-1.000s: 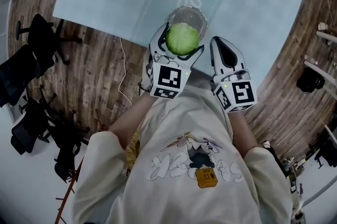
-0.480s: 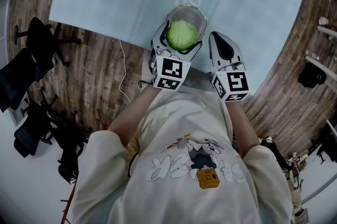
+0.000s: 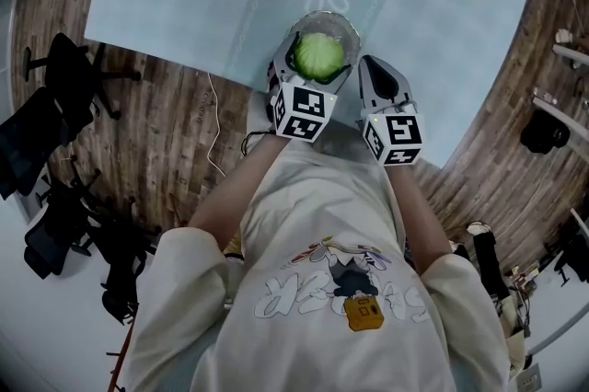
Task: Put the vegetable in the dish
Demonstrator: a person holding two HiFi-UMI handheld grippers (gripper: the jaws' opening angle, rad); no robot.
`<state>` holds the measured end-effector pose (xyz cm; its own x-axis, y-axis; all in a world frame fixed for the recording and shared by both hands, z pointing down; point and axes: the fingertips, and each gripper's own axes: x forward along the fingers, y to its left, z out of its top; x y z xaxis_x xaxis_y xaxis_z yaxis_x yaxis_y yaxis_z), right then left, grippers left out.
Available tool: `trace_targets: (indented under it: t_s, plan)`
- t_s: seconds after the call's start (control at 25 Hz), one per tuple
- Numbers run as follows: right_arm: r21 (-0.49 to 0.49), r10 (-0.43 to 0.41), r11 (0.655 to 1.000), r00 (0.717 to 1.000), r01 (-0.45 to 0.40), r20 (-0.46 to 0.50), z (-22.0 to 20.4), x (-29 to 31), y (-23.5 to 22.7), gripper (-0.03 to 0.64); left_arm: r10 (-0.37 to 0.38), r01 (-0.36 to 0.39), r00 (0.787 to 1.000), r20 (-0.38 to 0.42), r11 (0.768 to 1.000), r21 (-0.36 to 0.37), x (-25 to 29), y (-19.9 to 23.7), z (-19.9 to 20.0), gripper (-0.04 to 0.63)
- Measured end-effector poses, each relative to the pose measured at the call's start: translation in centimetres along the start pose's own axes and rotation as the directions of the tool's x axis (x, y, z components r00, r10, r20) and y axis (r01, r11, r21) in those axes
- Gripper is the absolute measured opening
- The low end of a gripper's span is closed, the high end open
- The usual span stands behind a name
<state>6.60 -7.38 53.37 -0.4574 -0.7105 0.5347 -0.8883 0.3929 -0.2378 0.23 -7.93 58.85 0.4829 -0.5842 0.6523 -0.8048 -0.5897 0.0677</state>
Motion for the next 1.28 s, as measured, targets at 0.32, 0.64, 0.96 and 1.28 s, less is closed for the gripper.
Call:
trace_targets:
  t_s: [0.32,0.64,0.96,1.28]
  plan:
    - [-0.005,-0.019,1.000,0.999,0.018,-0.039,-1.8,0.7,-0.8,0.025,-0.014,0.015,0.999,-0.041,1.000,0.022,1.4,0.0,-1.4,0.515]
    - [0.009,-0.041,0.999,0.997,0.042,-0.062,-3.1,0.9,-1.7,0.025,0.002,-0.001,0.998,-0.061,1.000,0.021,2.7,0.5,-2.1,0.517]
    - [0.014,-0.039,0.999,0.997,0.040,-0.063,-3.4,0.4,-1.6,0.025,-0.011,0.012,0.995,-0.094,1.000,0.014,4.4,0.5,-2.3,0.517]
    - [0.032,-0.043,0.998,0.997,0.045,-0.064,-4.0,-0.2,-1.8,0.025,-0.018,0.029,0.988,-0.156,0.997,0.072,5.4,0.0,-3.0,0.517]
